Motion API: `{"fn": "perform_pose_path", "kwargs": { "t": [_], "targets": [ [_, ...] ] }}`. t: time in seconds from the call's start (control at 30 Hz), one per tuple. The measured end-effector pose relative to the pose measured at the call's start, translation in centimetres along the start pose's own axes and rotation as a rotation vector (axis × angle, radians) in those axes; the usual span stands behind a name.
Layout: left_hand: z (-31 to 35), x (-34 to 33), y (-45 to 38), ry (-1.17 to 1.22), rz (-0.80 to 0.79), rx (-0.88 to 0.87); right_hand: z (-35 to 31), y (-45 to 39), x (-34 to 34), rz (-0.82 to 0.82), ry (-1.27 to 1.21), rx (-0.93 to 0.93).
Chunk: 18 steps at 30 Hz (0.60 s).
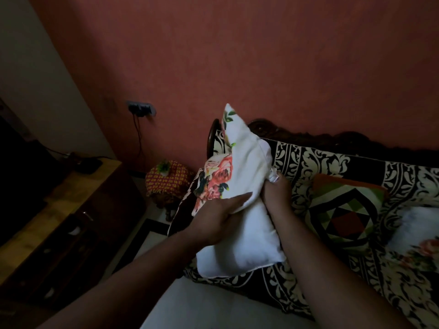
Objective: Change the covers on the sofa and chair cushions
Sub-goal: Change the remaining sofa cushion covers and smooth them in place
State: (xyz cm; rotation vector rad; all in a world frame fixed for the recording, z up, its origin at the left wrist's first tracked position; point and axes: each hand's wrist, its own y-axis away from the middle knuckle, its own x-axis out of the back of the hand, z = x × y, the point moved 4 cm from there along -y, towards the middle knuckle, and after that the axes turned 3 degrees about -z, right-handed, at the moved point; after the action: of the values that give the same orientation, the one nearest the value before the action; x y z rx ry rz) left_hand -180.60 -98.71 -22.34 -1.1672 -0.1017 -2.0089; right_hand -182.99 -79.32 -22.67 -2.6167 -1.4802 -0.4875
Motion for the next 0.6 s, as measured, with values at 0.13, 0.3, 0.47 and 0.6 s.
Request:
{"fn": "perform_pose_path", "kwargs": {
  "t": [0.13,0.3,0.47,0.6],
  "targets": [
    [-1.6,1.6,-0.1,-0.137,0.139,0.078,0.6,0.5,-0.6,-0.042,-0.2,-0.025],
    [-5.5,2.8,0.5,-0.221,0.237,0.18,0.5,0.7,-0.7,-0.17,-0.452,-0.053],
    [-5.5,0.6,0.6,-0.153,0.122,0.219,0.3,0.6,0.2,0.065,-0.264,-0.008],
    [-3.4,-1.8,1.9,-0.038,0.014,0.183,1.0,0.6,1.4,0.212,-0.283,-0.043]
  ]
}}
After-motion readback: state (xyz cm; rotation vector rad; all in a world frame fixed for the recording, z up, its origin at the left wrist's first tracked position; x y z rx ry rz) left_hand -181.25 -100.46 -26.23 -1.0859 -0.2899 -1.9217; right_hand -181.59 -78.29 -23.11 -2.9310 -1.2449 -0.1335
